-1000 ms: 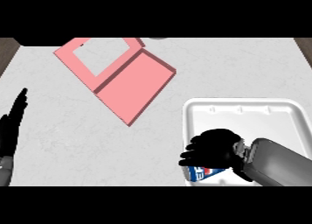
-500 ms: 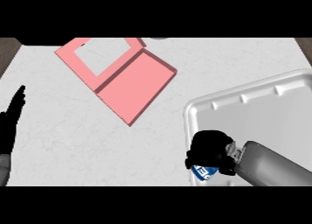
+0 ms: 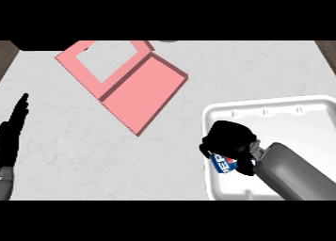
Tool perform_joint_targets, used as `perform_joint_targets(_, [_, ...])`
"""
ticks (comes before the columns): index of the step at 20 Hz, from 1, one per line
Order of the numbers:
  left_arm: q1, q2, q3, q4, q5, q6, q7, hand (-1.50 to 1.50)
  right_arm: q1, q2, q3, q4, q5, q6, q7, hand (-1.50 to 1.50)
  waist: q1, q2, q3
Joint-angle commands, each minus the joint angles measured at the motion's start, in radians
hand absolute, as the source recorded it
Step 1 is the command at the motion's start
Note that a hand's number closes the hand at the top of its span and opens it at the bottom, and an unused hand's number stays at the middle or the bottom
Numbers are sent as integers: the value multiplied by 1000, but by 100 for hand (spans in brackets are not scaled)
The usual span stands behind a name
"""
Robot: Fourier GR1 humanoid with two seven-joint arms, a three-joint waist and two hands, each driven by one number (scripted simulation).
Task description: Pick the can from the tray and place it in the cardboard box
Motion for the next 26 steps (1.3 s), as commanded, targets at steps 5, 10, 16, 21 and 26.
perform_joint_targets(5, [22, 8, 25, 4, 13, -2, -15, 0, 24, 84, -455, 142, -99, -293, 369, 150, -11, 2, 1])
perform_joint_targets(10, [5, 15, 14, 5, 12, -43, -17, 0, -23, 95, -524, 83, -64, -396, 429, 150, 8, 0, -1])
perform_joint_targets(16, [33, -16, 2, -64, -14, -15, 15, 0, -91, 106, -567, 14, -82, -461, 316, 150, 20, 0, -1])
perform_joint_targets(21, [-28, 4, 39, 7, -11, -51, 3, 0, -197, 178, -562, -38, -108, -352, 361, 150, 16, 1, -1])
perform_joint_targets(26, [-15, 1, 40, 3, -24, -51, -6, 0, -273, 340, -565, -10, -165, -327, 461, 150, 20, 1, -1])
